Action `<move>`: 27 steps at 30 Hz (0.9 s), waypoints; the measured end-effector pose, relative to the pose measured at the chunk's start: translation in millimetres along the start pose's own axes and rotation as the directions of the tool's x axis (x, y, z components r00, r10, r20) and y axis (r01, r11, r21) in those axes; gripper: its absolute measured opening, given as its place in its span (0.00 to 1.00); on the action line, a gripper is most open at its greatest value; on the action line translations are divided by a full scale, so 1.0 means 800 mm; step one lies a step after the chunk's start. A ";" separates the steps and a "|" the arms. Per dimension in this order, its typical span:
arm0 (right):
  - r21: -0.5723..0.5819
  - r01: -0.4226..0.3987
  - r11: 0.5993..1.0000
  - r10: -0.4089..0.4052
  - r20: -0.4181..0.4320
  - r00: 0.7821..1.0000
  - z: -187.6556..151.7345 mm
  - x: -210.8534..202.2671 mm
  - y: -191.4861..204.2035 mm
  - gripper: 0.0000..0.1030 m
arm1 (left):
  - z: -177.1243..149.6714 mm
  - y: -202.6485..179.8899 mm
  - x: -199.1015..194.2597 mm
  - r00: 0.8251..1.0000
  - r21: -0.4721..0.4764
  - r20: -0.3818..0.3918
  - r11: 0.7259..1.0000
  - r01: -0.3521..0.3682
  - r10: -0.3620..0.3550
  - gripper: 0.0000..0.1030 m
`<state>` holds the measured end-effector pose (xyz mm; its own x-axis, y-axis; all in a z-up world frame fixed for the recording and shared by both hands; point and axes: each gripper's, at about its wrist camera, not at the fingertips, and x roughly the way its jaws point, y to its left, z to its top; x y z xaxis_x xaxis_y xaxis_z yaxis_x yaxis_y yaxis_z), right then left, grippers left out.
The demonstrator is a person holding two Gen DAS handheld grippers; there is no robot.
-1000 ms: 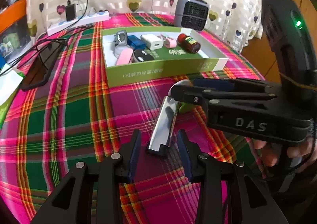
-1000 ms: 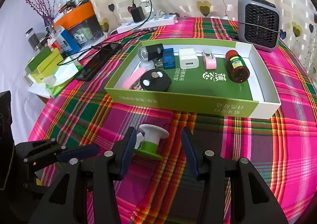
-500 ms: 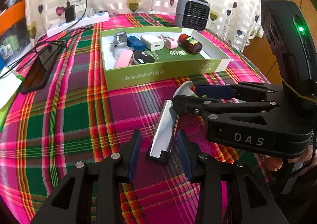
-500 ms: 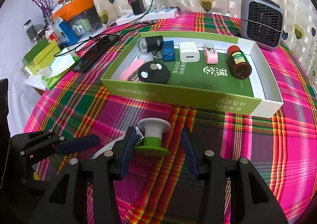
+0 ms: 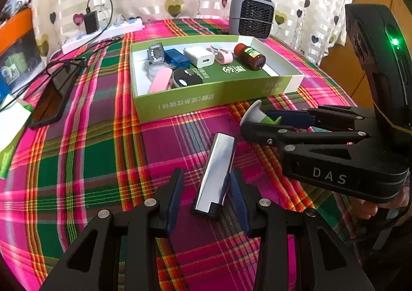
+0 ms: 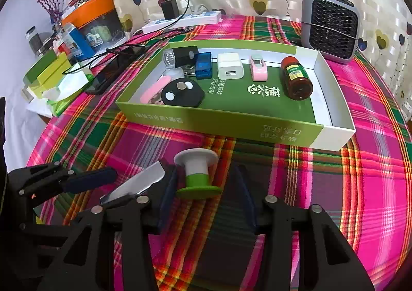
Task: Organize rigid objects
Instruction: 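Grasp the silver bar with the left gripper while the right grasps the white-green spool, then carry the silver bar and white-green spool over the green box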
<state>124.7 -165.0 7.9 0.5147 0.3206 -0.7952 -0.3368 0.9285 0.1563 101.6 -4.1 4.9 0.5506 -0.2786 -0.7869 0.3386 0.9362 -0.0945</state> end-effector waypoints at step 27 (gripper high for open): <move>-0.021 -0.019 1.000 0.020 0.007 1.000 -0.003 -0.003 0.001 0.34 | 0.001 0.001 0.000 1.000 0.001 0.008 1.000 -0.018 0.018 0.21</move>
<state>121.7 -165.0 8.4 0.5134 0.3400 -0.7879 -0.3631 0.9180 0.1596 102.2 -3.3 5.2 0.5627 -0.2631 -0.7837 0.3296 0.9408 -0.0792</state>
